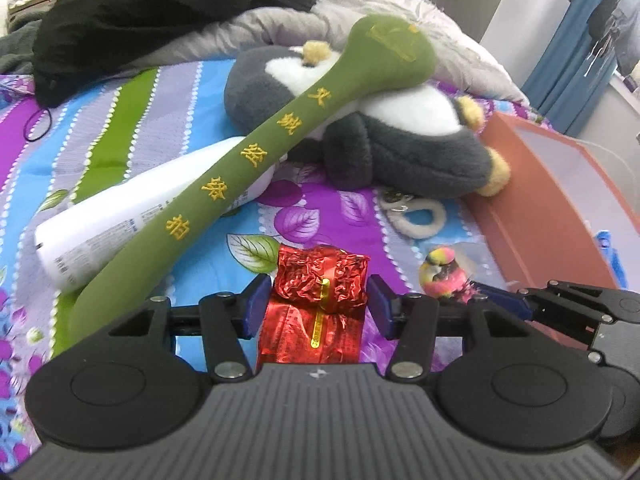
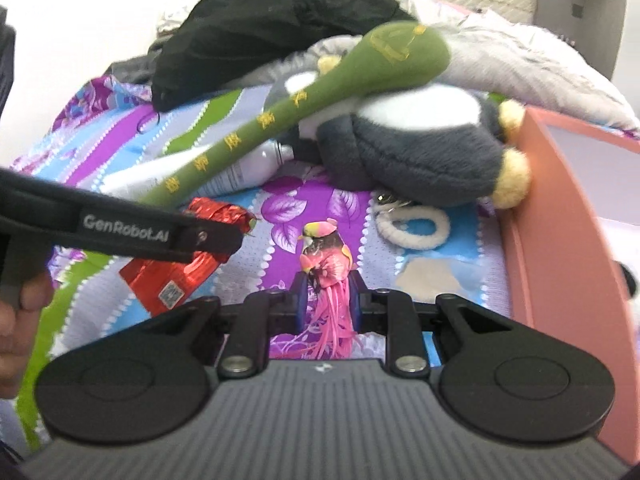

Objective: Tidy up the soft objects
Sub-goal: 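Carry the red foil packet with the left gripper while the right carries the pink doll over the box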

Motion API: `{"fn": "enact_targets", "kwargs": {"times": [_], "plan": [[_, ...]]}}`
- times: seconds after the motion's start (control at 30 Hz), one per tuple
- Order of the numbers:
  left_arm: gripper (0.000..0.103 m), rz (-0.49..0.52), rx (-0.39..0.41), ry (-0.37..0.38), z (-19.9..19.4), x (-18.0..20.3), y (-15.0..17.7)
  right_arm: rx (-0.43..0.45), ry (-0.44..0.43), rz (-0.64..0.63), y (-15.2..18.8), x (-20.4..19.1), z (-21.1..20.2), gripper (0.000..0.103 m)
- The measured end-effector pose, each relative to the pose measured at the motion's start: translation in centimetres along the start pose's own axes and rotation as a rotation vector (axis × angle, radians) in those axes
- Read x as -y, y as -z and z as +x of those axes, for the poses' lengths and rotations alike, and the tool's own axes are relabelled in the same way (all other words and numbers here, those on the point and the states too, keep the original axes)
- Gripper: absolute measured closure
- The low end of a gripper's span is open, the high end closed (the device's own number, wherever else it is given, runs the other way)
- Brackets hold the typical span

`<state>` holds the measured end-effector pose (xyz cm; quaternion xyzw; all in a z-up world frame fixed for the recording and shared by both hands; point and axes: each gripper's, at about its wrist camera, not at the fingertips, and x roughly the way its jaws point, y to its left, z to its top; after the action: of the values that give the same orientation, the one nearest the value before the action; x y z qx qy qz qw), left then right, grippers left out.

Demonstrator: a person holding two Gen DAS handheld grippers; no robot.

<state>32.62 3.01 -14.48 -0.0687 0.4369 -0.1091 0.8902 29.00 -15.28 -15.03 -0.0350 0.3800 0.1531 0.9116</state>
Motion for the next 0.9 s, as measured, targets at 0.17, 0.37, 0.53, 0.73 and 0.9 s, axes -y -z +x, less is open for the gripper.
{"fn": "enact_targets", "kwargs": {"times": [0.17,0.37,0.53,0.73,0.9], "plan": [[0.044,-0.003,0.023,0.011,-4.0,1.1,1.0,0.04,0.011,0.032,0.0,-0.3,-4.2,0.079],[0.044,0.005,0.043,0.019,-8.3,2.8,2.5,0.084,0.014,0.063,0.8,-0.9,-8.7,0.079],[0.044,0.009,0.066,0.02,-11.4,4.1,3.8,0.106,0.014,0.08,1.7,-1.2,-11.7,0.079],[0.044,-0.008,0.084,0.015,-14.9,5.4,5.4,0.149,0.021,0.104,2.4,-1.6,-15.6,0.079],[0.044,0.007,0.08,0.029,-17.3,7.0,6.5,0.18,0.038,0.134,3.3,-1.4,-18.3,0.079]]}}
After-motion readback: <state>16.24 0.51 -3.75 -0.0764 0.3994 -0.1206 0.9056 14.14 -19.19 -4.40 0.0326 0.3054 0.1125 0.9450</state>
